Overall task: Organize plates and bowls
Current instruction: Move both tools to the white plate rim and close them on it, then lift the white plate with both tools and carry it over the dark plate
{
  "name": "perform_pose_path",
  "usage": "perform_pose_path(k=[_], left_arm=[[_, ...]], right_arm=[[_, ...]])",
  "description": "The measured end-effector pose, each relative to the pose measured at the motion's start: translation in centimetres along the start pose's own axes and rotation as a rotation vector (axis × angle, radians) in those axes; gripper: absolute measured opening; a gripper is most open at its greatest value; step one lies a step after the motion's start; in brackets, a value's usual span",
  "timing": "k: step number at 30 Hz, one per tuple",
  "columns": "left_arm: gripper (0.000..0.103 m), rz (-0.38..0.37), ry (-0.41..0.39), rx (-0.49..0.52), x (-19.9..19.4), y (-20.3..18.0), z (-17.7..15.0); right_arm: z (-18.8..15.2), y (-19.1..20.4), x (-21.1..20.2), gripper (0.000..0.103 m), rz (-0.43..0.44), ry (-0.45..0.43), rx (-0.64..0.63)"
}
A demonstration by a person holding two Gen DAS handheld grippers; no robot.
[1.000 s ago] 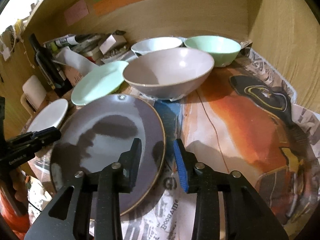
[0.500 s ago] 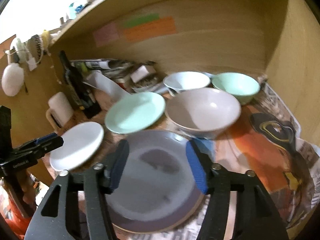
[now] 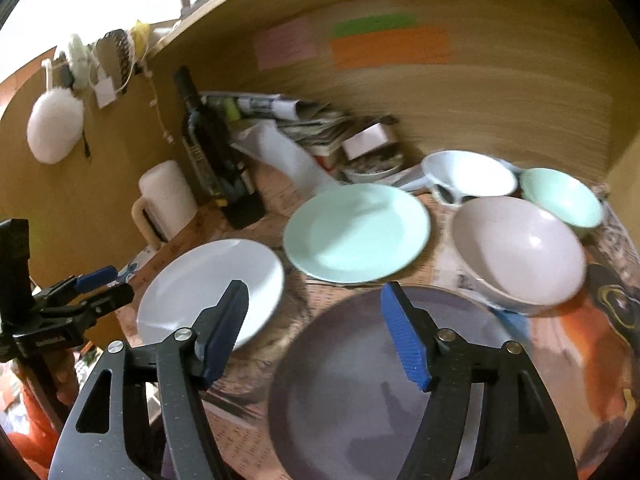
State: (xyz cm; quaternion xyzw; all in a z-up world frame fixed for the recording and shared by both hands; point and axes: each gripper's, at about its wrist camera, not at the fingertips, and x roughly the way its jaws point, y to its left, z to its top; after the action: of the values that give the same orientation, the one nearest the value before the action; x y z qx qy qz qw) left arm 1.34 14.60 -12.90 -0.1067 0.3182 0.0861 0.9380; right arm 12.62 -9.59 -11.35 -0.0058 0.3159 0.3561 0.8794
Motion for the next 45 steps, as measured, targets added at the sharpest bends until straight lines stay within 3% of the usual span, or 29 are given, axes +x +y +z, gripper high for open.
perform_pose_path(k=[4,13,17,25,28,35,45], left_arm=[[0.086,0.033,0.037,-0.028,1.0,2.5,-0.5],[0.083,0.025,0.106,-0.106,3.2,6.3,-1.2],[0.067,0.0,0.139,-0.118,4.2,7.2,-1.5],[0.043,-0.05,0.172,-0.129,5.3,7.9,-1.8],[0.038,-0.072,0.176,-0.133,5.5,7.9,-1.9],[0.021,-0.113,0.169,-0.12,5.5,7.5,-1.7],[0.02,-0.083,0.17,-0.137,5.6,7.1,-1.7]], right_arm=[[0.6,1.3,2.0,0.066,0.009,0.044,-0.037],[1.2,2.3,7.8,0.065,0.047,0.215,-0.055],[0.9,2.2,9.8,0.051,0.05,0.291,-0.05],[0.2,2.3,12.5,0.036,0.049,0.384,-0.043],[0.1,2.5,13.3,0.029,0.047,0.407,-0.048],[0.1,2.8,14.6,0.025,0.051,0.436,-0.048],[0.1,3.3,14.5,0.025,0.033,0.397,-0.066]])
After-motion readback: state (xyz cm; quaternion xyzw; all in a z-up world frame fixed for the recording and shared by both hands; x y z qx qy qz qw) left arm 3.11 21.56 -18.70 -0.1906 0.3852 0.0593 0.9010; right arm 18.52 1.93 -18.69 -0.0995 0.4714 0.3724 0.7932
